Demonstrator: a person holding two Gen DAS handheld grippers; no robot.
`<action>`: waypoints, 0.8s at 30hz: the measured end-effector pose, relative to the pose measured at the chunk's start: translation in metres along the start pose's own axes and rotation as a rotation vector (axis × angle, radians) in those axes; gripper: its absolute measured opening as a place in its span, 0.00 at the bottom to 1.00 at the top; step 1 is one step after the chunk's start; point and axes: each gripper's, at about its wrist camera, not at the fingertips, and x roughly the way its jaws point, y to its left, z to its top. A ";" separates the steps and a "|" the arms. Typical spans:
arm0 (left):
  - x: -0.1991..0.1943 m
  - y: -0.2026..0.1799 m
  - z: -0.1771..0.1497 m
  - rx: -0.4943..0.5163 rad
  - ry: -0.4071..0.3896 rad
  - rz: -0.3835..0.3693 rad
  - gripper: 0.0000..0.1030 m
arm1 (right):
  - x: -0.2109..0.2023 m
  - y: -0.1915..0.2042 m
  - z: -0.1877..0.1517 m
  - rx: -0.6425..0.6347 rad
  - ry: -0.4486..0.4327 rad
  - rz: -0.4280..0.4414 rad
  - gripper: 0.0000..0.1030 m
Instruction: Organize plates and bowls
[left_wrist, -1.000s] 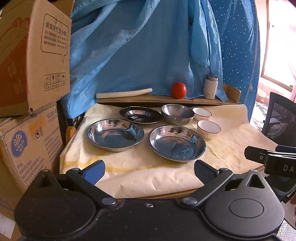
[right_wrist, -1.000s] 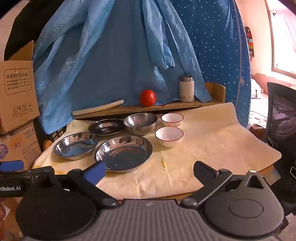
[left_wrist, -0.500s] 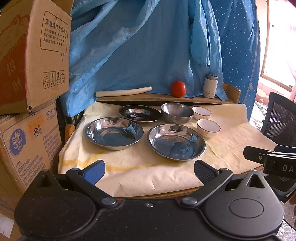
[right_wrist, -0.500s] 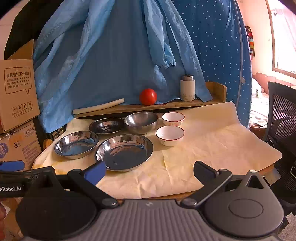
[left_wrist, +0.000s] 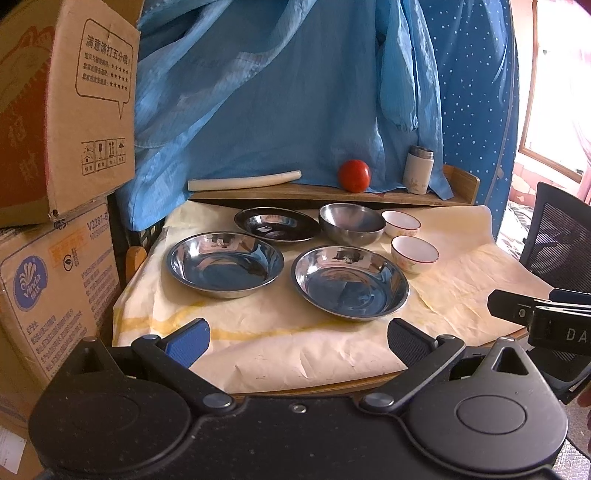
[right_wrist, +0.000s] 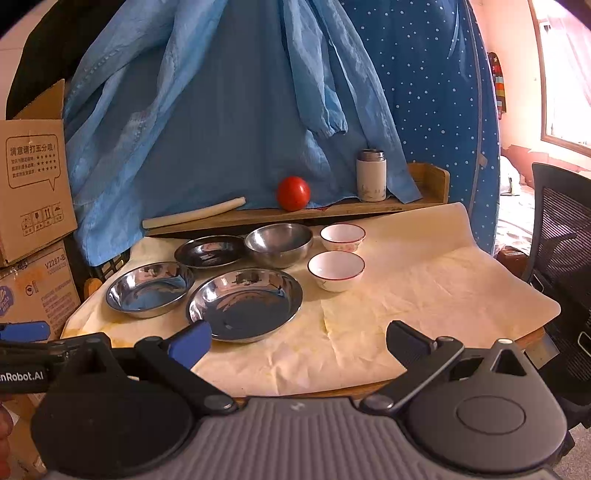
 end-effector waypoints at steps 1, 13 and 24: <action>0.001 -0.001 0.000 0.000 0.001 0.000 0.99 | 0.000 0.000 0.000 -0.001 0.000 -0.001 1.00; 0.005 -0.001 0.002 0.000 0.014 -0.013 0.99 | 0.000 -0.002 0.000 0.004 0.003 -0.010 1.00; 0.006 -0.001 0.001 -0.001 0.017 -0.013 0.99 | 0.001 -0.002 0.001 0.004 0.006 -0.012 1.00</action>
